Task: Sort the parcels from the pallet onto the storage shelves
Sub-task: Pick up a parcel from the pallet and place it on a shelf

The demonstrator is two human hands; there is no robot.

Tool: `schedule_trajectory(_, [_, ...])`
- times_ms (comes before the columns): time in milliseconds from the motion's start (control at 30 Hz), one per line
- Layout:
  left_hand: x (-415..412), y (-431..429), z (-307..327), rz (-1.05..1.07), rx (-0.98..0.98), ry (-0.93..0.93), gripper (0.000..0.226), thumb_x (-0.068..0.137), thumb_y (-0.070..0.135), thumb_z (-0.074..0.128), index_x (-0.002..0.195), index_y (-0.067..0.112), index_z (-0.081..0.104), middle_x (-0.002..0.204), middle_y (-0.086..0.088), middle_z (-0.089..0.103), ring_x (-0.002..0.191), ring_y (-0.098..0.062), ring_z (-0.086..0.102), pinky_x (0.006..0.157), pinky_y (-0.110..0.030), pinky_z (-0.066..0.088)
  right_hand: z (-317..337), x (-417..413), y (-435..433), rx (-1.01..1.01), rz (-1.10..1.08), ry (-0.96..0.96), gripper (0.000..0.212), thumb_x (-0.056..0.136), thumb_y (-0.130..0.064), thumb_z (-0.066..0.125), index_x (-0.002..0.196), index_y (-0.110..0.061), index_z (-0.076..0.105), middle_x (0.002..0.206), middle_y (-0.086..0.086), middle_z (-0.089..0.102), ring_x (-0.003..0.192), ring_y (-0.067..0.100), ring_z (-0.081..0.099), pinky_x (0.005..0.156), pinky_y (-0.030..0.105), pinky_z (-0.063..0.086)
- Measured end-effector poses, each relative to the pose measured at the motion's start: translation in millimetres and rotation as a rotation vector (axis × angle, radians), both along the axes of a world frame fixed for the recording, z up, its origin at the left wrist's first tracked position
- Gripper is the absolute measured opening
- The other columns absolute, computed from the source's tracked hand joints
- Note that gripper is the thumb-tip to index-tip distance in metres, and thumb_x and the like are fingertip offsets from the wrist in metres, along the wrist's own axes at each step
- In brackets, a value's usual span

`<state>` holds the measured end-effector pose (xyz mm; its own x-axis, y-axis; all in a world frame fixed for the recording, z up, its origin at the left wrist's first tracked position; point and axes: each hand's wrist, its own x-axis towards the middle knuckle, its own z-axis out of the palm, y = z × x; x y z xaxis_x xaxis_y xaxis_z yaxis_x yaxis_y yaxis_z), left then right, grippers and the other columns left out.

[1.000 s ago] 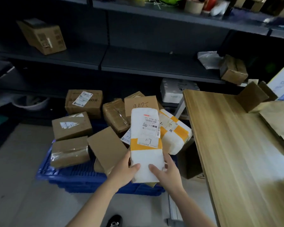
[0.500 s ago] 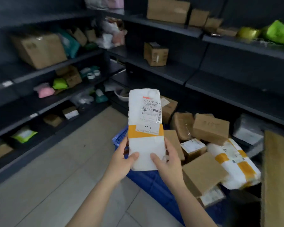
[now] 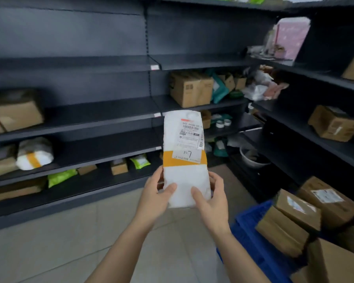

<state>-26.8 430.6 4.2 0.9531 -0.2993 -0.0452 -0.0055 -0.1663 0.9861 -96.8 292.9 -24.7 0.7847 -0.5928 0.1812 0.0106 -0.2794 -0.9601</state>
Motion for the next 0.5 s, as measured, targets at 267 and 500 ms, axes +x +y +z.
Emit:
schedule_trajectory(267, [101.6,105.6,18.2,0.248,-0.023,-0.058,0.041,0.093,0.017,0.061,0.127,0.035,0.048,0.117,0.013,0.061,0.105,-0.004,0.059,0.083,-0.025,0.052,14.1,141.4,92.1,-0.028,0.227,-0.026,0.067,0.073,-0.052,0.065,0.136,-0.049,0.043,0.13,-0.018,0.058,0.122,0.011,0.054,0.099,0.047,0.049])
schedule_trajectory(500, [200.7,165.6,27.5,0.356,0.01,-0.043,0.043,0.094,0.011,0.051,0.12,0.045,0.045,0.111,0.023,0.059,0.099,0.0,0.058,0.085,-0.03,0.053,28.5,263.1,144.1,-0.062,0.431,0.003,0.065,0.076,-0.051,0.066,0.137,-0.048,0.043,0.124,-0.024,0.057,0.116,0.001,0.053,0.095,0.039,0.052])
